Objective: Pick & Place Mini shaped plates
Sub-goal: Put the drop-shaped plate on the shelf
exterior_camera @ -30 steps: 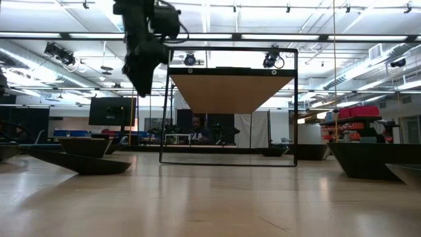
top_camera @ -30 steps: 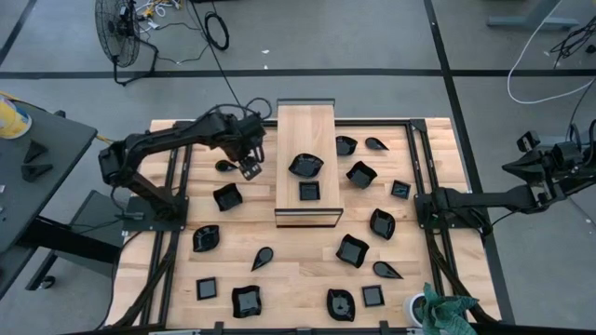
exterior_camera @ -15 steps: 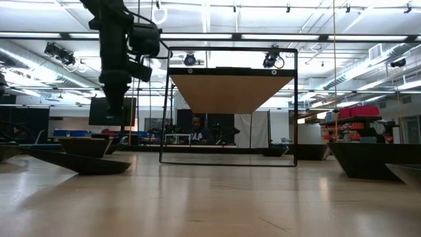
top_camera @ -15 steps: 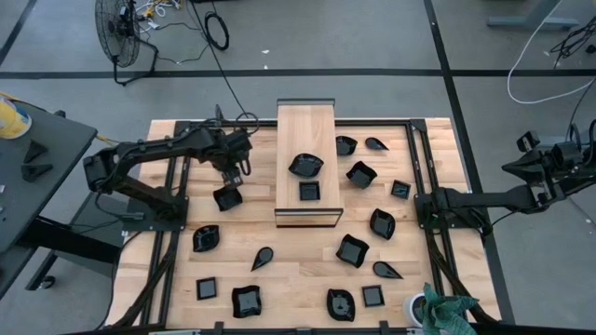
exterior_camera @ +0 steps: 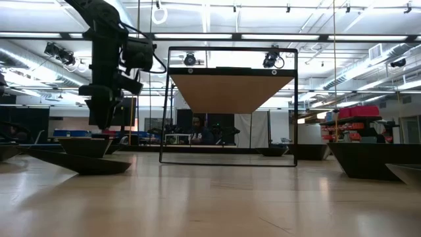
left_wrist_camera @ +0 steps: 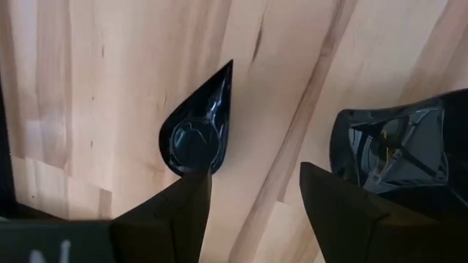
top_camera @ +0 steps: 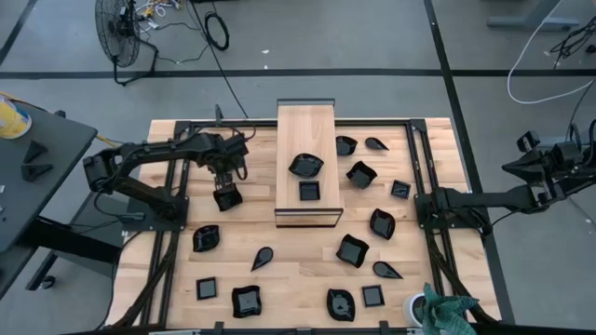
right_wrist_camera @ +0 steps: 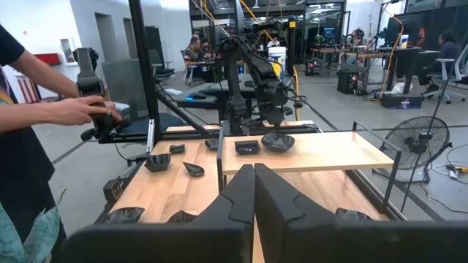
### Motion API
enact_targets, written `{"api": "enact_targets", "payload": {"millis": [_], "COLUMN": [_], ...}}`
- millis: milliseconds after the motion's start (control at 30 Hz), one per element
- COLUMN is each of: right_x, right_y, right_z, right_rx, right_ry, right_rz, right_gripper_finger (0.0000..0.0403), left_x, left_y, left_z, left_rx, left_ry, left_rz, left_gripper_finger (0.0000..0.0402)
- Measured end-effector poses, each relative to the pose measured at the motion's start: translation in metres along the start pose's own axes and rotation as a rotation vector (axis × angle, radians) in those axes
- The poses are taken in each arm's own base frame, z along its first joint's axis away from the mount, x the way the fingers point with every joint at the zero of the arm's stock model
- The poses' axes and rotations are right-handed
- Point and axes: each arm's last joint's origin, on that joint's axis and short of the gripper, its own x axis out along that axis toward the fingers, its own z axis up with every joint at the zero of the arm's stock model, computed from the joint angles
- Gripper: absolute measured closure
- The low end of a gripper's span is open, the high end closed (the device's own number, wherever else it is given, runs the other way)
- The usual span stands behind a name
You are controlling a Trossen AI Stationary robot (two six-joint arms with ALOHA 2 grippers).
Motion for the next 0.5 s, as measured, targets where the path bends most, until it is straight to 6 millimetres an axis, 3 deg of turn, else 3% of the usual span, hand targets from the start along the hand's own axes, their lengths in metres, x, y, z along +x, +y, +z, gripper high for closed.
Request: {"api": "enact_targets", "payload": {"millis": [500], "right_x": [0.0], "right_y": [0.0], "right_z": [0.0], "right_rx": [0.0], "right_ry": [0.0], "right_rz": [0.0], "right_gripper_finger": [0.0392], "left_x": [0.0112], "left_y": [0.0053], "left_z": [-0.0032], "left_rx": [-0.052], "left_ry": [-0.025], "left_rz": [0.011], "left_gripper_finger": [0.0205]}}
